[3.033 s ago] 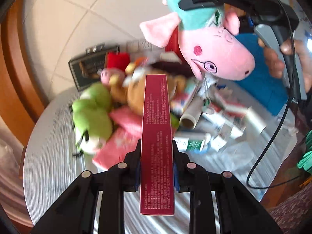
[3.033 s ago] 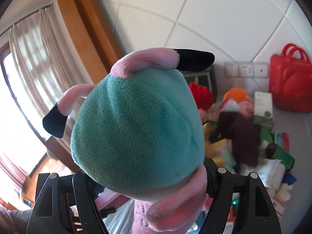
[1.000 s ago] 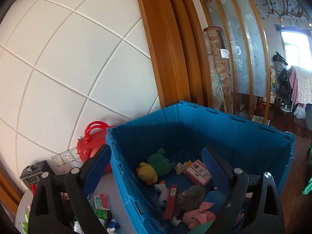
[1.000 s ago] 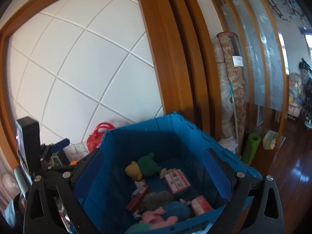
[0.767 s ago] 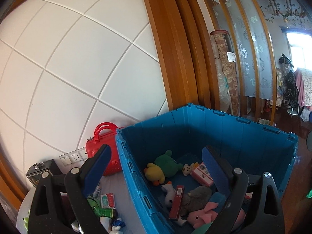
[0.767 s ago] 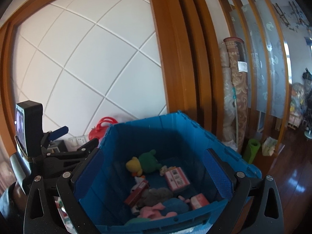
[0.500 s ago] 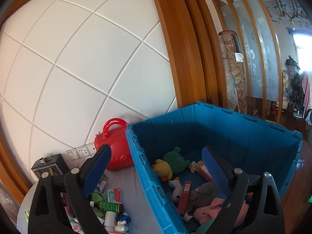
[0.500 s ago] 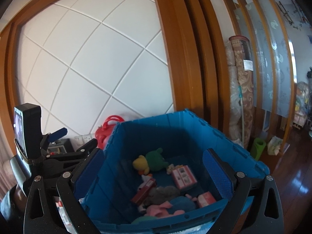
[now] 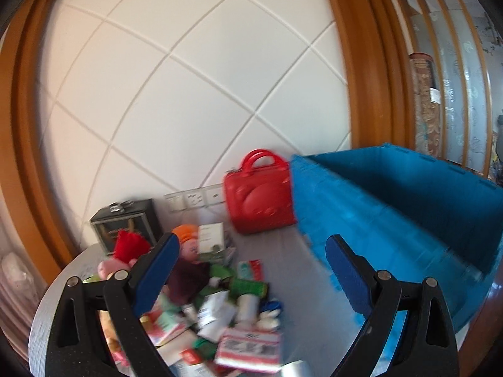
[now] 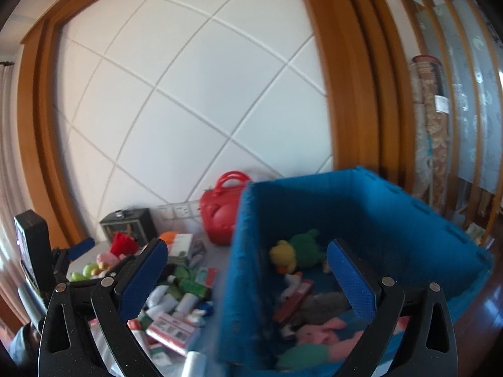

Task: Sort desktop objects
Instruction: 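Move both open tools back to the pile on the table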

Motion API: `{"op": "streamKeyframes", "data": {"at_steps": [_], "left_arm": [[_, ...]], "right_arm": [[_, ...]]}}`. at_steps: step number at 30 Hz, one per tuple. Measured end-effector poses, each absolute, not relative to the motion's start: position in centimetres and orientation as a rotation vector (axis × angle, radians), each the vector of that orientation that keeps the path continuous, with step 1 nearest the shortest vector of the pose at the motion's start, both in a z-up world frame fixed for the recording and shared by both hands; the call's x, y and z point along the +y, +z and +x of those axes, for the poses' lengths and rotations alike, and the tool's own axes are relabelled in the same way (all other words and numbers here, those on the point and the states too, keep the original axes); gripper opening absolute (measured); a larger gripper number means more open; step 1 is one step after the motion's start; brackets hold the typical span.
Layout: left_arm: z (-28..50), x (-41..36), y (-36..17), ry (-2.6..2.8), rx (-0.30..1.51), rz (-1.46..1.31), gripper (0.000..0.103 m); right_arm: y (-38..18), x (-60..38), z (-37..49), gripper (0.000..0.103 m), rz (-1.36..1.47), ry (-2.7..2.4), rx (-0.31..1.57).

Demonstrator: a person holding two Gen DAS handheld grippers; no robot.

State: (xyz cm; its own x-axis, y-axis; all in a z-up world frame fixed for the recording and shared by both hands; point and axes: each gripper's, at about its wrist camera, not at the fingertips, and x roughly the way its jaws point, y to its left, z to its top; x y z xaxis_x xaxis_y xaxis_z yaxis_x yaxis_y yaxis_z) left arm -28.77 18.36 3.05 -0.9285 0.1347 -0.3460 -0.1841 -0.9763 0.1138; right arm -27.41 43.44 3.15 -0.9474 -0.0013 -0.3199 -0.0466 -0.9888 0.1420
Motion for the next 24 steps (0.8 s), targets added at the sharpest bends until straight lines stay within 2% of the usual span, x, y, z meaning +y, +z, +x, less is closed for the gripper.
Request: {"op": "streamKeyframes", "data": {"at_steps": [10, 16, 24], "left_arm": [[-28.3, -0.9, -6.3, 2.953, 0.310, -0.736, 0.095], [-27.9, -9.1, -11.5, 2.911, 0.241, -0.937, 0.095], [-28.3, -14.6, -15.1, 2.918, 0.086, -1.073, 0.095]], "right_arm": [[-3.9, 24.1, -36.8, 0.103, -0.905, 3.289, 0.242], [-8.9, 14.4, -40.5, 0.103, -1.110, 3.366, 0.082], [-15.0, 4.9, -49.4, 0.103, -1.532, 3.354, -0.162]]}}
